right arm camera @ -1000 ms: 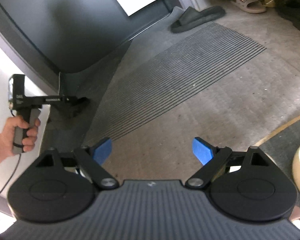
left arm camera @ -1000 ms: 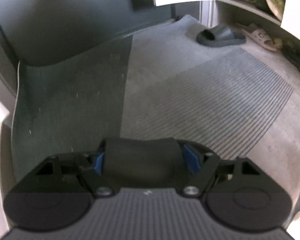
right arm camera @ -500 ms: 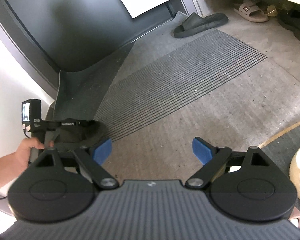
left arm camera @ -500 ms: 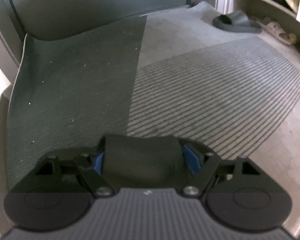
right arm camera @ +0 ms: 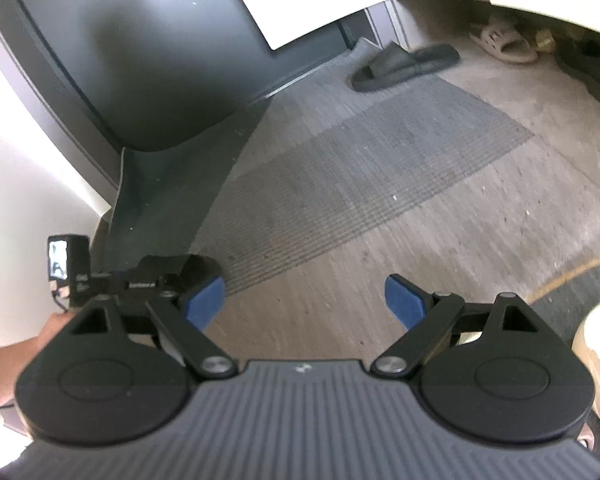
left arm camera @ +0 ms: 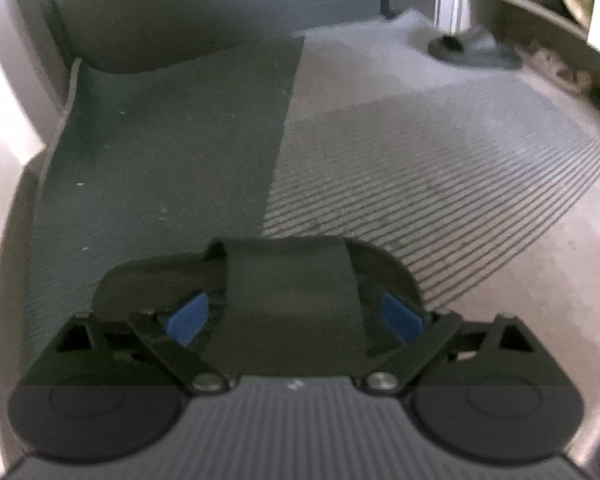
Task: Organize scattered shoes
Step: 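Carry the black slide with the left tool toward the wall, release, then grip the black slide's strap with the right tool and lift it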
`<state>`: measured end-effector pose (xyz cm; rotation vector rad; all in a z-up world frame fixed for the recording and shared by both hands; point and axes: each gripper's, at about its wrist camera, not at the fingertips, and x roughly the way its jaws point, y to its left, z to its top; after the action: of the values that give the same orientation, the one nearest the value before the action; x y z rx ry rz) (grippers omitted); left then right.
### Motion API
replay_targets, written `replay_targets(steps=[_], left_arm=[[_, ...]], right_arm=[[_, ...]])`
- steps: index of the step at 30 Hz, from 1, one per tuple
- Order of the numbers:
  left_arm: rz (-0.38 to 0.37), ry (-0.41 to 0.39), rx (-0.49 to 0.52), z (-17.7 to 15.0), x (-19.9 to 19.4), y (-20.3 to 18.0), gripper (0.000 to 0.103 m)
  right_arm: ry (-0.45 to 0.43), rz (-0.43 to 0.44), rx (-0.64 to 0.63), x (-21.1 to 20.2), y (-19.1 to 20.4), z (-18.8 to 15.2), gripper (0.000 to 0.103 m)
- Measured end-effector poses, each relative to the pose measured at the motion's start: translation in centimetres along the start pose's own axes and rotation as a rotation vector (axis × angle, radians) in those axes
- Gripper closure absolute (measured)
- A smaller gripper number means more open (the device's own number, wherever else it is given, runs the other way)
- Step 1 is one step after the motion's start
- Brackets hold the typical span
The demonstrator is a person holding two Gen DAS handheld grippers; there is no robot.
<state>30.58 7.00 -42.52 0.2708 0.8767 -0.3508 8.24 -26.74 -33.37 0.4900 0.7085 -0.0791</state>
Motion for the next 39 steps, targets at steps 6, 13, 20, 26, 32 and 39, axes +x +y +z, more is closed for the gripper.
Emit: replay_targets(steps=[6, 13, 20, 26, 32, 39], left_arm=[[0.123, -0.18, 0.04, -3.7, -12.8, 0.5, 0.005], [0.243, -0.246, -0.173, -9.8, -22.8, 2.7, 0.0], [0.281, -0.247, -0.369, -12.8, -23.5, 6.1, 0.0], [0.234, -0.228, -0.491, -14.0, -23.8, 8.7, 0.001], [0.201, -0.204, -0.507, -14.3, -23.9, 9.5, 0.002], [0.108, -0.174, -0.58, -13.1, -23.5, 9.8, 0.005]], right_arm=[[-0.024, 0.006, -0.098, -1.3, 2.9, 1.5, 0.014], [0.1, 0.119, -0.068, 1.8, 10.1, 6.1, 0.014], [0.342, 0.075, -0.108, 11.4, 21.7, 6.5, 0.014], [0.442, -0.096, -0.003, 22.9, 26.0, 3.4, 0.014], [0.448, -0.161, 0.159, 28.3, 24.9, 0.1, 0.014], [0.448, -0.22, 0.085, 31.5, 26.4, -1.5, 0.011]])
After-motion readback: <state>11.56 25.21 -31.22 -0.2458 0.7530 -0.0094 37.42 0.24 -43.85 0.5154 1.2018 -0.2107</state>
